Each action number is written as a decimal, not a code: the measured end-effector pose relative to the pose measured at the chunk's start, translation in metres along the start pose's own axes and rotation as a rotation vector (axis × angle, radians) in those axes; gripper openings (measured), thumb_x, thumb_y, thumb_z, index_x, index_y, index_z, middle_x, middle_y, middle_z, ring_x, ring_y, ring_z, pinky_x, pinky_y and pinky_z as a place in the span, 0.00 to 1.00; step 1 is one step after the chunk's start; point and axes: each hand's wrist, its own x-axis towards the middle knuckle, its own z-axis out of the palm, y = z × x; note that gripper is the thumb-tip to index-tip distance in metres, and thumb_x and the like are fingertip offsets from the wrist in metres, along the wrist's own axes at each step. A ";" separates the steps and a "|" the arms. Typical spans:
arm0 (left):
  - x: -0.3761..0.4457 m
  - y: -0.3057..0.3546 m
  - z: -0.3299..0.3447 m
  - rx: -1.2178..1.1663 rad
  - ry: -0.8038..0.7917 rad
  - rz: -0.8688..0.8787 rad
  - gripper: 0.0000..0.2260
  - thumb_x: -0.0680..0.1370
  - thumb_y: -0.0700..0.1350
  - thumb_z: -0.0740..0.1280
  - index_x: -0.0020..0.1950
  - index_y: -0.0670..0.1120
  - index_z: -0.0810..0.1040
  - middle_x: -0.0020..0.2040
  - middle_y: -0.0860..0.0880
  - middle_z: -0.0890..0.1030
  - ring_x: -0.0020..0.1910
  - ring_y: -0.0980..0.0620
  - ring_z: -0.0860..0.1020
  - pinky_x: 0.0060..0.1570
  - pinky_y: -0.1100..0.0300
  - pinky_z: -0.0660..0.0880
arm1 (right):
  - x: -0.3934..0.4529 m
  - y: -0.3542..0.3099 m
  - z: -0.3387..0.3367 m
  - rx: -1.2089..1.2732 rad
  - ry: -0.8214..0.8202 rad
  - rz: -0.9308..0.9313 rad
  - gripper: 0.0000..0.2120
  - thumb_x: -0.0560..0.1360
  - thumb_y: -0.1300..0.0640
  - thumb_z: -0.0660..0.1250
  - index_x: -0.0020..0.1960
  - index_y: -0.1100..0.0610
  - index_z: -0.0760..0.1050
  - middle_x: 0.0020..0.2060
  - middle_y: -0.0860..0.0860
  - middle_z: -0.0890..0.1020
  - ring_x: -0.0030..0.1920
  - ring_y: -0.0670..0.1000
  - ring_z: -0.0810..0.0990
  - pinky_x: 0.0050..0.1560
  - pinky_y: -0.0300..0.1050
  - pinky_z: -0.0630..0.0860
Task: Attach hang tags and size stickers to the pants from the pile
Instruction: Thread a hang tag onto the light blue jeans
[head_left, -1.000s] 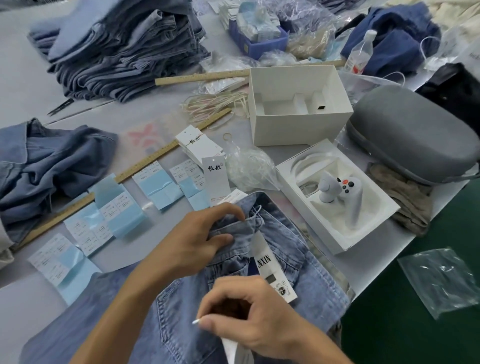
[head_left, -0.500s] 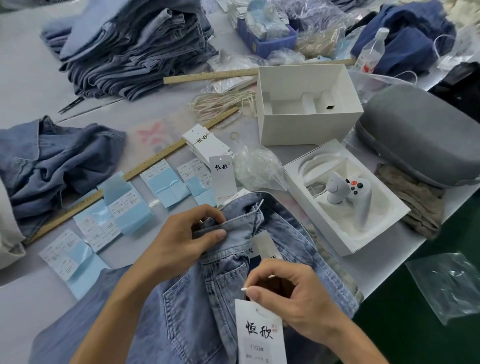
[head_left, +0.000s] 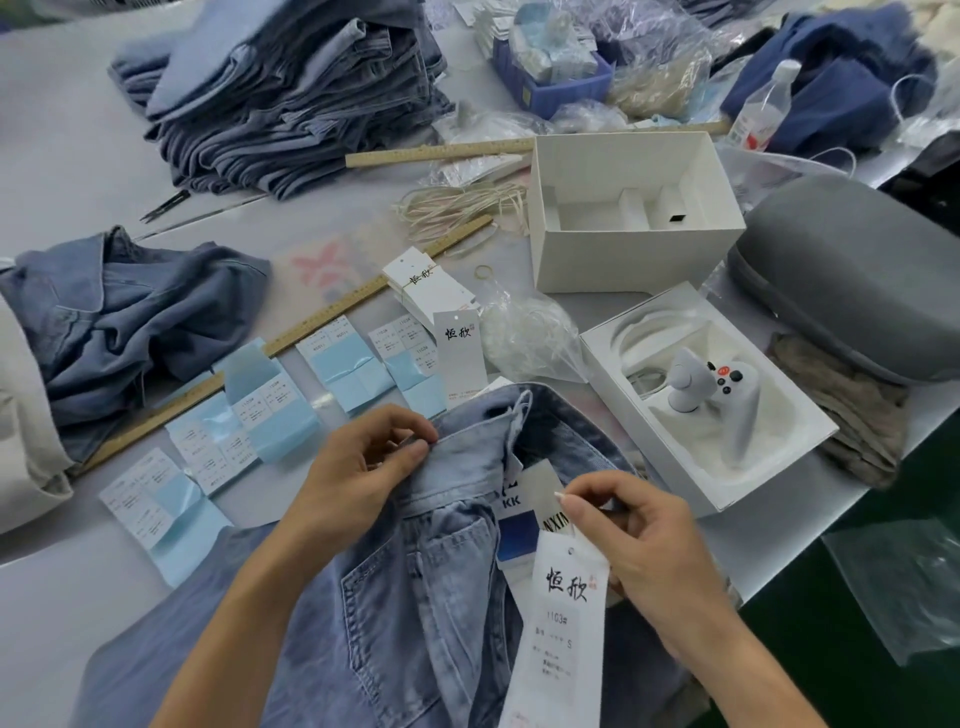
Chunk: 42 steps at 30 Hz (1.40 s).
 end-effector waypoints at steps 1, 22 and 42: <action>0.001 -0.003 -0.001 0.042 0.033 -0.011 0.12 0.80 0.37 0.69 0.47 0.55 0.83 0.44 0.50 0.84 0.44 0.47 0.80 0.46 0.57 0.75 | 0.003 0.000 0.003 -0.070 0.004 -0.034 0.02 0.75 0.52 0.74 0.46 0.50 0.83 0.34 0.51 0.82 0.32 0.53 0.79 0.30 0.48 0.76; 0.019 -0.008 0.009 0.303 0.228 -0.002 0.14 0.82 0.38 0.66 0.46 0.58 0.80 0.45 0.59 0.82 0.47 0.62 0.79 0.42 0.75 0.69 | 0.028 -0.012 0.036 -0.111 -0.058 -0.316 0.06 0.78 0.60 0.72 0.48 0.49 0.83 0.49 0.47 0.84 0.36 0.53 0.79 0.35 0.42 0.74; 0.003 0.021 -0.012 -0.261 0.018 -0.013 0.14 0.75 0.38 0.63 0.47 0.46 0.89 0.49 0.42 0.87 0.50 0.46 0.83 0.52 0.58 0.80 | 0.048 -0.022 0.019 -0.139 -0.127 -0.332 0.03 0.77 0.56 0.69 0.48 0.54 0.81 0.49 0.51 0.83 0.51 0.55 0.83 0.52 0.48 0.81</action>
